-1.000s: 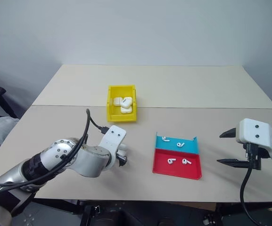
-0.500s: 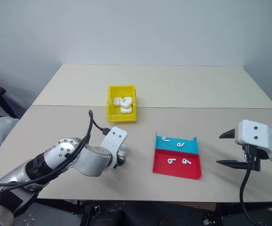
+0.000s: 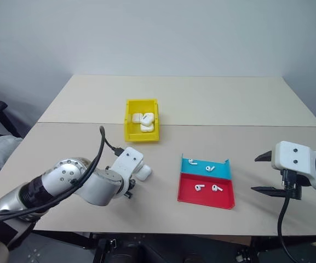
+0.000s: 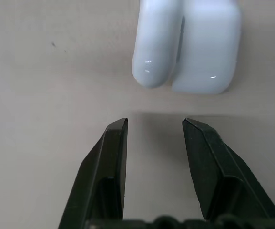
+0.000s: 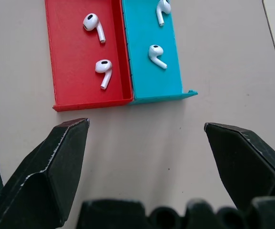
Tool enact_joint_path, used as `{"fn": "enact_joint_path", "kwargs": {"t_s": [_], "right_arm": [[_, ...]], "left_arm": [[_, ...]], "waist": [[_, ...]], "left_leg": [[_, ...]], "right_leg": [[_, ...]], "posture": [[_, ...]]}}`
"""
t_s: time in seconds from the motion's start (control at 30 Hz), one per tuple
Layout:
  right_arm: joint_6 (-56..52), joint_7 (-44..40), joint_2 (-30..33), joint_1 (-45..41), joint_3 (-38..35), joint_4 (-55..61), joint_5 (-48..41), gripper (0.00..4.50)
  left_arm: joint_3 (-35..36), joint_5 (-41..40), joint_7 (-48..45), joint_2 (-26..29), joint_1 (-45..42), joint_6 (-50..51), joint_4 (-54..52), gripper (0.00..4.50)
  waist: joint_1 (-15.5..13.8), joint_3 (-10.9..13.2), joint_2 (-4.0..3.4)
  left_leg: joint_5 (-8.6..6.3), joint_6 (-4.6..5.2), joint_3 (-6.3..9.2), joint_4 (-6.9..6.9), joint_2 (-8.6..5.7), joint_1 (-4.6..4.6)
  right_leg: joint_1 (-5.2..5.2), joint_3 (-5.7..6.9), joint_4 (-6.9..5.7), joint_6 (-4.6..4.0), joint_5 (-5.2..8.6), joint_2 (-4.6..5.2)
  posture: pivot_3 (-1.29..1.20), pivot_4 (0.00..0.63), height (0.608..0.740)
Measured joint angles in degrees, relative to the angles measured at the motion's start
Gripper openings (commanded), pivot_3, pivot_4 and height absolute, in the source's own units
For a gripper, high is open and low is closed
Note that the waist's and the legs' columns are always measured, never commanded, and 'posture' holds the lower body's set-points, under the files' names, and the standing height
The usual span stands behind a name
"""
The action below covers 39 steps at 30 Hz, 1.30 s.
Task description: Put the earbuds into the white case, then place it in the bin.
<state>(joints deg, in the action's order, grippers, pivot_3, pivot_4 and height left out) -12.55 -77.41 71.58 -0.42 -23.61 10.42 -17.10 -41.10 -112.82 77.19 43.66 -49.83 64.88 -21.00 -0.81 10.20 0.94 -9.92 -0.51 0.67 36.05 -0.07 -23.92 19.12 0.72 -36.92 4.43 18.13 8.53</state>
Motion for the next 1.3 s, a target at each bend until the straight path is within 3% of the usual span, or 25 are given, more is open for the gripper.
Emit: {"fn": "enact_joint_path", "kwargs": {"t_s": [0.07, 0.13, 0.2, 0.3, 0.43, 0.53, 0.57, 0.67, 0.83, 1.1, 1.3], "right_arm": [[0.2, 0.0, 0.0, -0.2, 0.1, -0.1, 0.0, 4.50], [0.6, 0.0, 0.0, -0.5, 0.1, -0.4, 0.0, 4.50], [0.9, 0.0, -0.1, -0.9, 0.2, -1.0, 0.0, 4.50], [1.2, 0.1, -0.2, -1.9, 0.7, -1.5, 0.0, 4.50], [2.5, 0.7, -1.2, -3.2, 1.6, -1.9, 0.0, 4.50], [2.5, 1.4, -2.1, -3.2, 2.0, -1.9, 0.1, 4.50], [2.5, 2.0, -2.6, -2.9, 1.9, -1.5, 0.1, 4.50], [2.5, 3.0, -3.4, -1.0, 1.5, -0.6, 0.3, 4.50], [2.3, 5.2, -5.8, 3.6, -0.7, 3.0, 0.7, 4.50], [1.6, 8.4, -7.8, 7.4, -3.0, 6.6, 1.3, 4.50], [0.9, 9.4, -7.9, 7.9, -3.1, 7.1, 1.3, 4.50]], "left_arm": [[0.0, 0.0, -2.1, 2.4, 0.0, 0.8, -1.9, 1.94], [1.6, -0.1, -6.9, 9.3, 0.0, 2.9, -4.1, 1.94], [5.9, 1.1, -13.0, 16.0, 0.1, 4.7, -4.6, 1.94], [14.3, 5.9, -26.3, 21.5, 1.1, 6.5, -7.6, 1.94], [24.9, 14.7, -48.4, 22.5, 8.2, 4.2, -10.0, 1.94], [27.9, 25.1, -64.3, 22.3, 14.1, 0.5, -11.7, 1.94], [30.7, 32.2, -72.4, 21.3, 19.6, -5.4, -13.5, 1.94], [32.9, 43.7, -85.2, 16.8, 27.2, -16.3, -14.2, 1.94], [33.0, 52.9, -98.1, 9.6, 29.3, -23.4, -13.6, 1.94], [23.9, 61.1, -97.9, -3.3, 23.4, -14.2, -10.6, 1.94], [20.9, 63.8, -93.9, -8.6, 21.6, -3.5, -7.9, 1.94]], "waist": [[0.2, 0.0, 0.02], [0.5, 0.0, 0.04], [0.5, 0.0, 0.04], [0.2, 0.0, 0.04], [0.0, 0.0, 0.03], [0.1, 0.0, 0.05], [0.1, 0.0, 0.00], [0.1, 0.0, 0.01], [-0.2, 0.0, 0.02], [0.1, 0.0, 0.05], [0.4, 0.0, 0.05]], "left_leg": [[0.01, -0.02, -0.02, -0.03, 0.01, -0.01], [0.03, -0.05, -0.05, -0.10, 0.04, 0.01], [0.03, -0.05, -0.07, -0.11, 0.04, 0.05], [0.02, -0.03, -0.14, -0.10, 0.03, 0.05], [0.02, -0.04, -0.17, -0.17, 0.05, 0.05], [0.01, -0.04, -0.19, -0.17, 0.07, 0.01], [0.00, -0.07, -0.26, -0.20, 0.07, 0.02], [-0.03, -0.07, -0.30, -0.23, 0.14, 0.01], [-0.31, 0.39, -0.27, -0.15, 0.14, -0.11], [-0.35, 0.47, -0.23, -0.04, 0.13, -0.12], [-0.35, 0.47, -0.20, -0.03, 0.13, -0.11]], "right_leg": [[0.05, -0.02, -0.01, 0.00, 0.00, 0.00], [0.11, -0.03, -0.03, 0.00, 0.00, -0.03], [0.10, -0.03, -0.03, 0.00, 0.00, -0.03], [0.07, -0.02, 0.03, 0.01, 0.00, -0.03], [0.09, 0.03, 0.05, 0.01, 0.01, -0.03], [0.13, 0.02, 0.05, 0.01, 0.00, -0.03], [0.13, -0.02, 0.11, 0.00, 0.00, -0.03], [0.13, 0.01, 0.15, -0.01, 0.00, -0.04], [0.14, 0.06, 0.15, 0.01, -0.01, -0.04], [0.13, 0.05, 0.08, 0.09, -0.05, -0.04], [0.15, 0.03, 0.05, 0.10, -0.05, -0.05]], "posture": [[0.00, 0.150, 0.740], [0.00, 0.150, 0.740], [0.00, 0.150, 0.740], [0.00, 0.150, 0.740], [0.00, 0.150, 0.740], [0.00, 0.150, 0.740], [0.00, 0.150, 0.740], [0.00, 0.150, 0.740], [0.00, 0.150, 0.740], [0.00, 0.150, 0.740], [0.00, 0.150, 0.740]]}}
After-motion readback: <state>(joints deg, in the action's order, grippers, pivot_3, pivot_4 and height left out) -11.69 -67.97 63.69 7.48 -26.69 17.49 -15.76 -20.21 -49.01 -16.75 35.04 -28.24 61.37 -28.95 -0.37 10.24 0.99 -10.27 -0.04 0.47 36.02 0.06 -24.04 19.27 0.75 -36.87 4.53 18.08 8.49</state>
